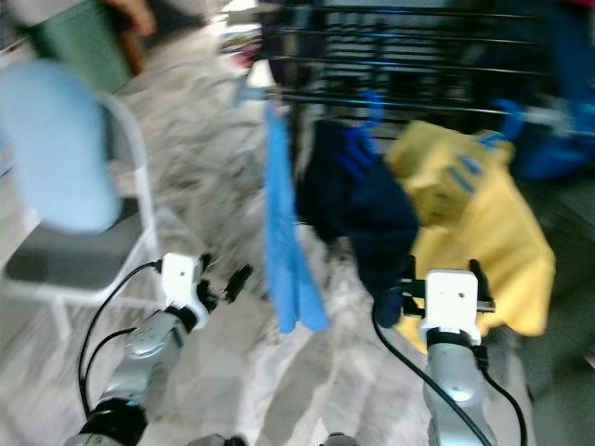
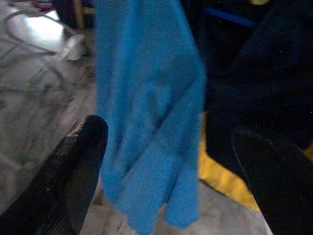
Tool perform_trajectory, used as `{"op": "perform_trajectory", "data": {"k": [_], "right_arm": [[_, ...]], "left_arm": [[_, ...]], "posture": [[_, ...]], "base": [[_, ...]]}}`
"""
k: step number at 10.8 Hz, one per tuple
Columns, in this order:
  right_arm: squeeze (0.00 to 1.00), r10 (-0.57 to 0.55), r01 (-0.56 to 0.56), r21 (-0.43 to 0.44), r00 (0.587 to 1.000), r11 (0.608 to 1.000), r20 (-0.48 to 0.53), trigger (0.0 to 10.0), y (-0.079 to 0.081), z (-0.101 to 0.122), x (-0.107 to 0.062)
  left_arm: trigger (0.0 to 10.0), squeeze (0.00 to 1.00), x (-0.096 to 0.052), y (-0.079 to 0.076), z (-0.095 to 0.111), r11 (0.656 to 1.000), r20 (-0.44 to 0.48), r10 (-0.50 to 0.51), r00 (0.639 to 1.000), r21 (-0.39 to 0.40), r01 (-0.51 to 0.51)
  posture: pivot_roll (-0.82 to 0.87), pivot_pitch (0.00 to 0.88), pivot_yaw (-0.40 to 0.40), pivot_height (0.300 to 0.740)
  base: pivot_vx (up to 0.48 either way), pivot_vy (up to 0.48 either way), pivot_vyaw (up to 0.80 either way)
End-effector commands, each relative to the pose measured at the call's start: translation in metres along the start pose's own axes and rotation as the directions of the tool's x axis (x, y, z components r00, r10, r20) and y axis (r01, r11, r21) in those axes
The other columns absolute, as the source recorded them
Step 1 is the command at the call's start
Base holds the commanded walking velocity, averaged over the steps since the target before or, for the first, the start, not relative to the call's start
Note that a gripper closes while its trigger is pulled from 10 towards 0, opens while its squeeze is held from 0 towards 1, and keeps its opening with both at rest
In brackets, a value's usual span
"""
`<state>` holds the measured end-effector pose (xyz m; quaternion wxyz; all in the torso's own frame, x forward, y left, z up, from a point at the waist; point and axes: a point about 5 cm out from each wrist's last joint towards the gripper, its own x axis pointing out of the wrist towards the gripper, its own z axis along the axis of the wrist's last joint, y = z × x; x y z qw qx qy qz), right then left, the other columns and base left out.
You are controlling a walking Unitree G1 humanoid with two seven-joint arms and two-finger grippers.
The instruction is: Hang hanger
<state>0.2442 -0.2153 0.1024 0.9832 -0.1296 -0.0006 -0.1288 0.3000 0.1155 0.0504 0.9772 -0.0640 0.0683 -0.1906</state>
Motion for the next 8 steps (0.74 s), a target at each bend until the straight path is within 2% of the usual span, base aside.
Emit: {"op": "perform_trajectory", "data": {"k": [1,2,5,8], "right_arm": [[0.00,0.026,-0.026,0.002,0.999,1.000,0.024,10.0,0.005,0.004,0.003],[0.00,0.030,-0.030,0.001,0.999,1.000,0.034,10.0,0.006,0.007,0.005],[0.00,0.020,-0.021,0.013,0.998,1.000,0.062,10.0,0.006,0.013,0.010],[0.00,0.009,-0.010,0.017,0.998,1.000,0.061,10.0,0.006,0.012,0.011]], "left_arm": [[10.0,0.00,-0.001,0.003,0.000,1.000,-0.002,0.006,1.000,0.003,-0.006],[10.0,0.00,0.000,0.002,0.000,1.000,-0.006,-0.011,1.000,0.010,0.011],[10.0,0.00,0.008,-0.005,0.005,0.997,0.005,-0.063,0.998,0.040,0.062],[10.0,0.00,0.011,-0.011,0.004,0.995,0.001,-0.096,0.995,0.014,0.096]], "posture": [[-0.21,0.084,0.074,0.740],[-0.22,0.074,0.076,0.740],[-0.23,0.027,0.091,0.740],[-0.24,0.014,0.099,0.740]], "base": [[0.000,0.000,-0.80],[0.000,0.000,-0.80],[0.000,0.000,0.00],[0.000,-0.346,0.00]]}}
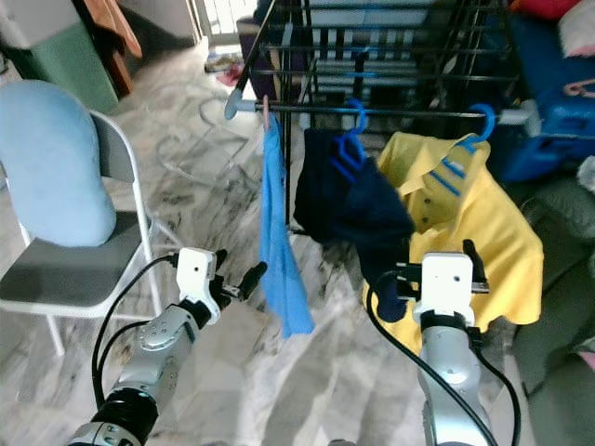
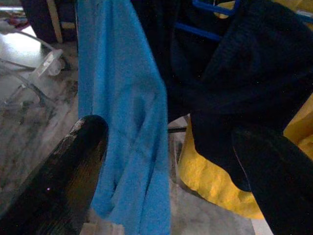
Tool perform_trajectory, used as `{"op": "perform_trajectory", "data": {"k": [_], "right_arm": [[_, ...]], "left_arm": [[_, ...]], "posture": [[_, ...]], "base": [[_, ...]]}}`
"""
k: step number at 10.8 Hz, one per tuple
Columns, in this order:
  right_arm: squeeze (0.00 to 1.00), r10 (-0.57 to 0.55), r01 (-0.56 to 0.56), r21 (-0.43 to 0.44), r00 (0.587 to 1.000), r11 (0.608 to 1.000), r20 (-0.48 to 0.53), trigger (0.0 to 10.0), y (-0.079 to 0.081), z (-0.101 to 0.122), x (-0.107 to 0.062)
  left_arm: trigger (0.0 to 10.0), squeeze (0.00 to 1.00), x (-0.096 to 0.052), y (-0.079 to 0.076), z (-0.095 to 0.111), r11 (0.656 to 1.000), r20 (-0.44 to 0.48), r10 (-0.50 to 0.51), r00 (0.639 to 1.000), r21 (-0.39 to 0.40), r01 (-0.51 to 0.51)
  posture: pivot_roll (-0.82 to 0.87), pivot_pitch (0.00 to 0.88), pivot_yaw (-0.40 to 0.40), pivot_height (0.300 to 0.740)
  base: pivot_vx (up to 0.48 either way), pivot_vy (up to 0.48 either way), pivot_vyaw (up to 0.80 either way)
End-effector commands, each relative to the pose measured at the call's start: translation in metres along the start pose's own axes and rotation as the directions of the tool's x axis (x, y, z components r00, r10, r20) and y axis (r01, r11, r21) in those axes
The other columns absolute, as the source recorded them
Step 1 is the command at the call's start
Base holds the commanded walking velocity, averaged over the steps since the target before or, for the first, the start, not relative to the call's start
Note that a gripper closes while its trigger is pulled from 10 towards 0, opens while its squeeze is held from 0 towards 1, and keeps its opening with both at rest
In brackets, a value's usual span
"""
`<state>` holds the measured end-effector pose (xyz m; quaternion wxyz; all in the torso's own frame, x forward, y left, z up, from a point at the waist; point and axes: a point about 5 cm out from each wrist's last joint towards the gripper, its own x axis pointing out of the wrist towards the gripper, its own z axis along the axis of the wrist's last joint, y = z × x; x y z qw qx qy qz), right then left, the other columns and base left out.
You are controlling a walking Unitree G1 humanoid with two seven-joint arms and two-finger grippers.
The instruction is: Hang hanger
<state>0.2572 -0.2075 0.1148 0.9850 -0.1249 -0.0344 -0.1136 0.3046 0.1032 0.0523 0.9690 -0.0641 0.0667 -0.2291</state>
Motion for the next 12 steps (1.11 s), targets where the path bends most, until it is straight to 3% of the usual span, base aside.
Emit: {"op": "perform_trajectory", "data": {"k": [1,7,8,11,12], "right_arm": [[0.00,-0.008,0.008,-0.003,1.000,1.000,-0.010,10.0,0.000,-0.003,-0.001],[0.00,-0.001,0.002,0.017,1.000,1.000,-0.030,10.0,0.007,-0.011,0.003],[0.00,-0.010,0.010,0.026,1.000,1.000,-0.009,10.0,0.008,-0.006,0.008],[0.00,0.054,-0.054,0.008,0.998,0.998,-0.008,10.0,0.012,-0.006,0.003],[0.00,0.070,-0.070,-0.008,0.998,0.998,0.005,10.0,0.010,-0.003,0.005]], "left_arm": [[10.0,0.00,0.003,-0.001,0.002,1.000,0.001,-0.019,1.000,0.009,0.019],[10.0,0.00,0.007,-0.001,0.001,0.999,-0.018,-0.032,0.999,0.025,0.032],[10.0,0.00,0.012,0.002,0.011,1.000,0.017,-0.012,1.000,0.007,0.012],[10.0,0.00,0.009,0.000,0.008,0.999,0.033,-0.004,0.999,0.035,0.003],[10.0,0.00,0.009,0.000,0.008,1.000,0.049,0.009,0.999,-0.014,-0.008]], "posture": [[-0.24,0.006,0.099,0.740],[-0.21,0.000,0.115,0.740],[-0.19,0.042,0.130,0.740],[-0.21,0.073,0.099,0.740],[-0.22,0.077,0.092,0.740]], "base": [[0.000,-0.360,0.00],[0.000,-0.363,0.00],[0.000,0.000,0.00],[0.000,0.000,0.00],[0.000,0.000,0.00]]}}
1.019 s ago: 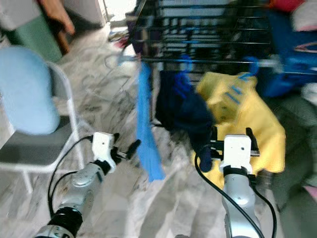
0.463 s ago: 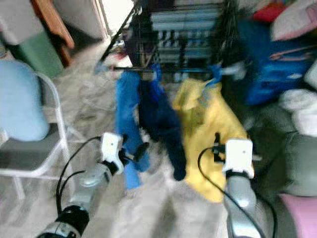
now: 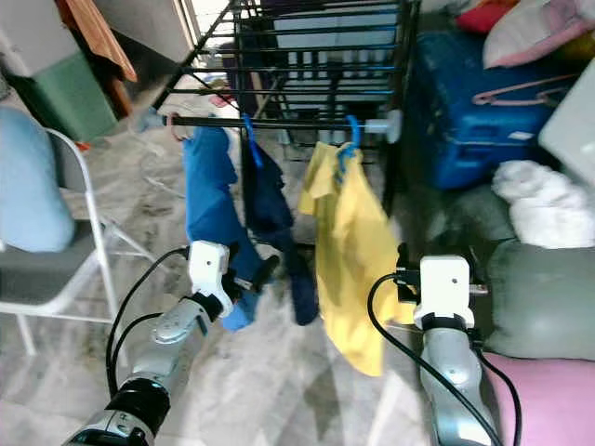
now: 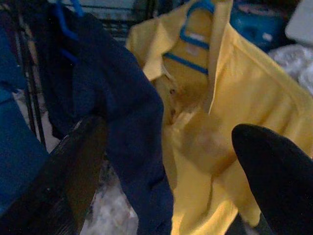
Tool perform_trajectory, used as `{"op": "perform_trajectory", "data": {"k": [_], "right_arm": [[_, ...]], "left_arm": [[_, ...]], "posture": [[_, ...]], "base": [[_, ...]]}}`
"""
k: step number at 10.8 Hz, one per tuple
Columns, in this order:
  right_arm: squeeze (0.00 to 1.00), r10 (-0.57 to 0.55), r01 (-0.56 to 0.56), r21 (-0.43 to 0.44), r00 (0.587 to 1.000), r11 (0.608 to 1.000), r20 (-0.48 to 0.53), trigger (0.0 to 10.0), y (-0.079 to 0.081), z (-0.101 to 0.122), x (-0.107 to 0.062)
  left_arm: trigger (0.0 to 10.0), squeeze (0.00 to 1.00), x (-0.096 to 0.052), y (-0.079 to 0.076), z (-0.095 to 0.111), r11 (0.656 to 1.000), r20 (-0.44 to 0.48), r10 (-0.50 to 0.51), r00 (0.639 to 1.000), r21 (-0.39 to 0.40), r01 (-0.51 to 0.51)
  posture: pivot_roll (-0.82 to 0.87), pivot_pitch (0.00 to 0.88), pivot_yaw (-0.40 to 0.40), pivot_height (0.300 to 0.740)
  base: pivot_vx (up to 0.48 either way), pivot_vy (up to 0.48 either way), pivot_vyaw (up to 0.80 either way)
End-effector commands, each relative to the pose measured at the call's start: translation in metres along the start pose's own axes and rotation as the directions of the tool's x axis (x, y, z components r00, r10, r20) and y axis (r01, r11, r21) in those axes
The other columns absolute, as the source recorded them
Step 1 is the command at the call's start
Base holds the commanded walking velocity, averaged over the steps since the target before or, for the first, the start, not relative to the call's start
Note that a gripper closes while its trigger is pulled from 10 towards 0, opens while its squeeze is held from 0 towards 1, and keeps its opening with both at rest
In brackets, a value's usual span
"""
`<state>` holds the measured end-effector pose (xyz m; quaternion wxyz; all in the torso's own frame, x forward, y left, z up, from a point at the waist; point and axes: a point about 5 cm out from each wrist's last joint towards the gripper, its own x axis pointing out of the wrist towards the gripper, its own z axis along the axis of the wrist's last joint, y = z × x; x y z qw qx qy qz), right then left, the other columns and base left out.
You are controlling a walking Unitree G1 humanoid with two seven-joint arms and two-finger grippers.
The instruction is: Hang hanger
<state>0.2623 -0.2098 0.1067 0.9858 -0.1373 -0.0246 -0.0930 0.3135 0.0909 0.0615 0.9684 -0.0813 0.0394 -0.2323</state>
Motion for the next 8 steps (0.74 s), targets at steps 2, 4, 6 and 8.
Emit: {"op": "perform_trajectory", "data": {"k": [2,4,6,8], "right_arm": [[0.00,0.018,-0.018,0.012,0.999,1.000,0.038,10.0,0.007,0.011,0.004],[0.00,0.035,-0.035,0.021,0.999,0.999,0.037,10.0,0.011,0.011,0.003],[0.00,0.063,-0.064,0.026,0.997,0.998,0.042,10.0,0.017,0.012,0.002],[0.00,0.065,-0.066,0.026,0.997,0.997,0.044,10.0,0.018,0.012,0.002]], "left_arm": [[10.0,0.00,-0.004,0.007,0.001,1.000,0.010,0.002,1.000,-0.005,-0.002],[10.0,0.00,-0.002,0.006,0.003,1.000,0.015,-0.020,1.000,-0.008,0.020],[10.0,0.00,-0.001,0.006,0.004,1.000,0.014,-0.029,0.999,-0.011,0.030],[10.0,0.00,-0.001,0.006,0.003,0.999,0.009,-0.037,0.999,-0.019,0.037]], "posture": [[-0.22,0.079,0.093,0.740],[-0.23,0.082,0.109,0.740],[-0.23,0.087,0.118,0.740],[-0.23,0.088,0.119,0.740]], "base": [[0.141,0.000,0.00],[0.292,0.000,0.00],[0.287,0.000,0.00],[0.289,0.383,0.00]]}}
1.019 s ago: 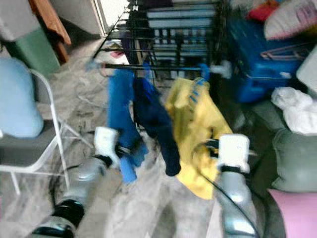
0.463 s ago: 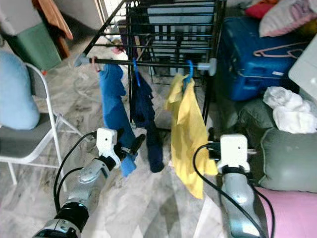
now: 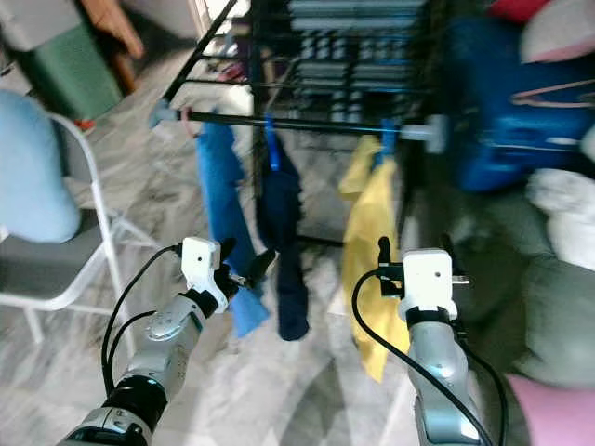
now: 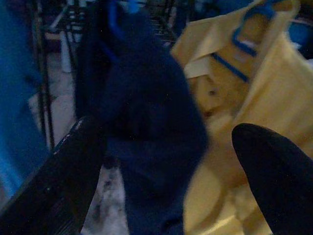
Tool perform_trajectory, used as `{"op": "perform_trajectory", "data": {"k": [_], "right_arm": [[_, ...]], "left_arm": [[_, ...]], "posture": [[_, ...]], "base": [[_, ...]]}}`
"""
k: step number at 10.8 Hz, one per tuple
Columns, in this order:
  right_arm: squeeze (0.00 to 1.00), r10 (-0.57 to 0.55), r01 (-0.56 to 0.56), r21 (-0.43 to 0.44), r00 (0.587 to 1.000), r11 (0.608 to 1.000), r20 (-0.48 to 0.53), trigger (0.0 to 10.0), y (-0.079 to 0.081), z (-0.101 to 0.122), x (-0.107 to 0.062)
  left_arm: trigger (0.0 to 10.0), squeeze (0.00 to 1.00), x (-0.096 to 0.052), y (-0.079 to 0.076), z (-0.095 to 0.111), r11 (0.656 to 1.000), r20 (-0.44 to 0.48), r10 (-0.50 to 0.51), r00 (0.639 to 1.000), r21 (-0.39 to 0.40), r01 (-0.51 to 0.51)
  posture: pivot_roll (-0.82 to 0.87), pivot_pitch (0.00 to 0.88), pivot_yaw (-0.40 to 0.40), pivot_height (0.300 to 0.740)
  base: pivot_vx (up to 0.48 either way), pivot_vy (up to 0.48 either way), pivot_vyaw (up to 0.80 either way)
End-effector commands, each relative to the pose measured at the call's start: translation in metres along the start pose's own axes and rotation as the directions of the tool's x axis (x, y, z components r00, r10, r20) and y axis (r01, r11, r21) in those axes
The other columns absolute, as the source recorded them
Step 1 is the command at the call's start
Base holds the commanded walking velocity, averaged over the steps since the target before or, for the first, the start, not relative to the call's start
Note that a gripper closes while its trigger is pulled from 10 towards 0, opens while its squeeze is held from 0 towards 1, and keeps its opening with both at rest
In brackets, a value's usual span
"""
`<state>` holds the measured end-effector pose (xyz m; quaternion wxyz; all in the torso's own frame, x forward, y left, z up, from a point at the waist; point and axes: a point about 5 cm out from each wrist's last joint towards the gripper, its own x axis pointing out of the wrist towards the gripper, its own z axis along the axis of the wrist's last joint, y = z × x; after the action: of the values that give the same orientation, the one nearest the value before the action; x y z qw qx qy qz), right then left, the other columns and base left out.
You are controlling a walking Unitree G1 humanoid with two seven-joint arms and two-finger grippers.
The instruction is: Hang hanger
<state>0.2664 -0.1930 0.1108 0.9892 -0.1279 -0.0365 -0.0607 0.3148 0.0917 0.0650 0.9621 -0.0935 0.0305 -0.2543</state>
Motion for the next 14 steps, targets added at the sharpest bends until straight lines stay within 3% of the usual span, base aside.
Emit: {"op": "perform_trajectory", "data": {"k": [1,5,7,10,11,13,14], "right_arm": [[0.00,0.007,-0.007,0.004,1.000,1.000,0.013,10.0,0.003,0.004,0.001],[0.00,-0.003,0.003,-0.002,1.000,1.000,0.018,10.0,0.004,0.006,0.005],[0.00,-0.004,0.004,-0.001,1.000,1.000,0.017,10.0,0.005,0.006,0.005],[0.00,-0.003,0.003,0.011,1.000,1.000,0.000,10.0,0.009,0.004,0.006],[0.00,0.063,-0.063,0.052,0.998,0.997,0.002,10.0,0.017,0.006,0.009],[0.00,0.067,-0.068,0.040,0.998,0.997,0.015,10.0,0.020,0.012,0.014],[0.00,0.063,-0.062,0.030,0.998,0.998,-0.030,10.0,0.021,0.006,0.016]], "left_arm": [[10.0,0.00,-0.003,0.006,-0.001,1.000,-0.011,0.009,1.000,0.013,-0.009],[10.0,0.00,-0.007,0.001,-0.005,0.999,-0.014,-0.020,1.000,0.026,0.020],[10.0,0.00,-0.007,0.001,-0.007,1.000,-0.022,-0.006,1.000,-0.004,0.006],[10.0,0.00,-0.010,0.002,-0.009,1.000,-0.041,-0.021,0.999,0.019,0.022],[10.0,0.00,-0.010,0.002,-0.008,0.999,-0.040,-0.024,0.999,0.022,0.024],[10.0,0.00,-0.010,0.001,-0.008,0.999,-0.043,-0.031,0.999,0.030,0.032],[10.0,0.00,-0.010,0.001,-0.008,0.999,-0.046,-0.033,0.998,0.032,0.034]], "posture": [[-0.22,0.087,0.118,0.740],[-0.22,0.092,0.116,0.740],[-0.22,0.092,0.118,0.740],[-0.21,0.103,0.134,0.740],[-0.21,0.106,0.136,0.740],[-0.21,0.111,0.143,0.740],[-0.21,0.114,0.142,0.740]], "base": [[0.274,0.394,0.00],[0.356,0.316,0.00],[0.315,0.264,0.00],[0.000,0.000,0.00],[0.000,0.000,0.00],[0.000,0.000,0.00],[0.000,0.000,0.00]]}}
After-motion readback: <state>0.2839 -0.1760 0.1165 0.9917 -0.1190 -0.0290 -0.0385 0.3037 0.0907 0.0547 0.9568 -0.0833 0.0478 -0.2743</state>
